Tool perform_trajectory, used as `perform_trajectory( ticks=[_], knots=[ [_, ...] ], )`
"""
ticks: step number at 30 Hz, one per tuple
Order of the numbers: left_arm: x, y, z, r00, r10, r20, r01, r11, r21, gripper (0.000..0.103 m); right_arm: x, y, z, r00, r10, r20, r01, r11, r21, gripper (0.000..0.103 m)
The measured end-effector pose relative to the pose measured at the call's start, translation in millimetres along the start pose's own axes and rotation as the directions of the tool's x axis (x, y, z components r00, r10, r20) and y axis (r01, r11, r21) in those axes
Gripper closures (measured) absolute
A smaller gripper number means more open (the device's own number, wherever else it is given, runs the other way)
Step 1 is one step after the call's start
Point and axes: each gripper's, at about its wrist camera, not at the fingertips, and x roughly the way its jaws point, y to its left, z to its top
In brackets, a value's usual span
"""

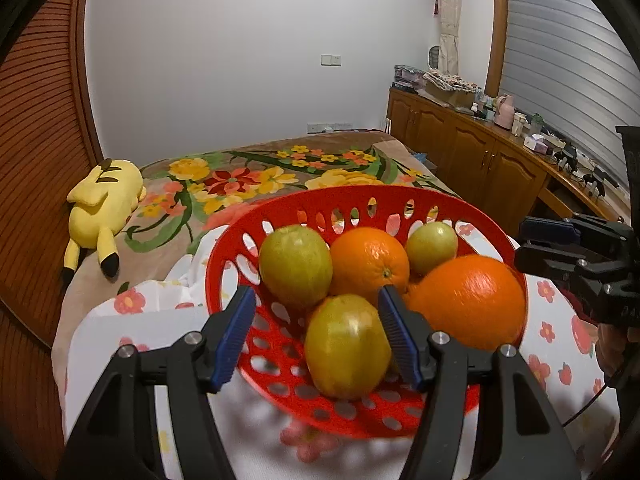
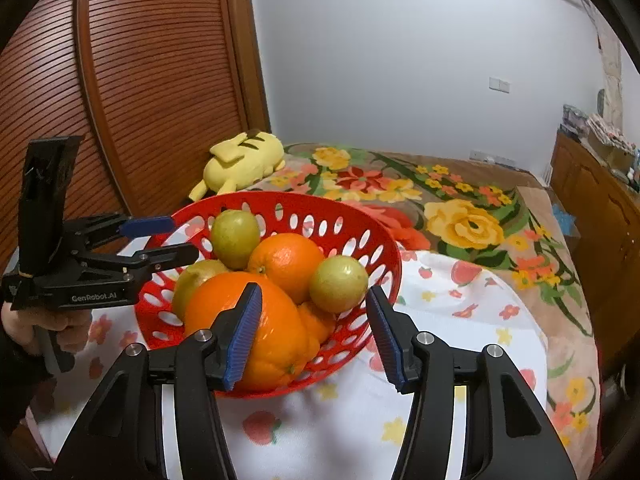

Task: Organize fruits

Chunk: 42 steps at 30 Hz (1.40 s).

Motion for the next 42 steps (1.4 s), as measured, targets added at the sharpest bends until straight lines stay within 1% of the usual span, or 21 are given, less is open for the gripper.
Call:
perform_trajectory(
  ticks=[6, 8, 12, 15, 17, 19, 21, 23, 25, 27, 30, 34, 38, 42],
  knots=[
    [-19, -4, -19, 1.0, -0.002, 0.009, 0.002, 1.0, -0.008, 0.039, -15, 8, -10, 1.0, -0.008, 0.018, 0.008, 1.0, 0.017, 0.047],
    [-29, -9, -26, 1.0, 0.013, 0.017, -0.013, 1.0, 0.001, 0.039, -20, 12, -14, 1.0, -0.014, 0.026, 0.013, 1.0, 0.025, 0.047],
    [-43, -13, -33, 1.0, 0.009, 0.027, -0.009, 1.0, 0.004, 0.038, -30, 21, -22, 0.999, -0.025, 0.043, 0.023, 0.999, 0.032, 0.047],
    [-59, -18, -36, 0.999, 0.011, 0.051, -0.011, 1.0, 0.006, 0.037, -38, 28, -29, 0.998, -0.025, 0.054, 0.023, 0.999, 0.045, 0.046],
    [-72, -21, -39, 0.997, 0.006, 0.072, -0.006, 1.0, 0.004, 0.034, -44, 32, -34, 0.998, -0.029, 0.062, 0.026, 0.998, 0.052, 0.045],
    [-80, -22, -42, 0.996, 0.004, 0.089, -0.005, 1.0, 0.005, 0.031, -49, 36, -39, 0.997, -0.032, 0.066, 0.028, 0.998, 0.055, 0.042],
    [-89, -25, -46, 0.994, 0.013, 0.105, -0.014, 1.0, 0.009, 0.029, -53, 41, -43, 0.997, -0.044, 0.07, 0.041, 0.998, 0.051, 0.04],
    [-96, -27, -50, 0.993, 0.011, 0.116, -0.012, 1.0, 0.009, 0.028, -57, 46, -48, 0.995, -0.058, 0.079, 0.054, 0.997, 0.056, 0.037],
    [-102, -27, -52, 0.992, 0.01, 0.122, -0.01, 1.0, 0.0, 0.015, -62, 48, -53, 0.993, -0.069, 0.091, 0.063, 0.995, 0.072, 0.032],
    [-109, -29, -55, 0.99, 0.01, 0.139, -0.01, 1.0, -0.006, 0.009, -67, 52, -58, 0.991, -0.089, 0.105, 0.081, 0.994, 0.08, 0.029],
    [-120, -31, -58, 0.988, 0.024, 0.153, -0.024, 1.0, -0.004, 0.004, -75, 55, -62, 0.986, -0.108, 0.127, 0.097, 0.991, 0.089, 0.02],
    [-132, -33, -62, 0.986, 0.036, 0.163, -0.034, 0.999, -0.014, 0.004, -83, 61, -65, 0.982, -0.126, 0.137, 0.114, 0.989, 0.091, 0.017],
    [-148, -37, -68, 0.981, 0.065, 0.181, -0.062, 0.998, -0.025, 0.004, -96, 68, -67, 0.978, -0.13, 0.16, 0.116, 0.989, 0.092, 0.017],
    [-166, -39, -76, 0.976, 0.056, 0.21, -0.048, 0.998, -0.046, 0.004, -107, 74, -67, 0.974, -0.138, 0.182, 0.122, 0.988, 0.093, 0.017]
  ],
)
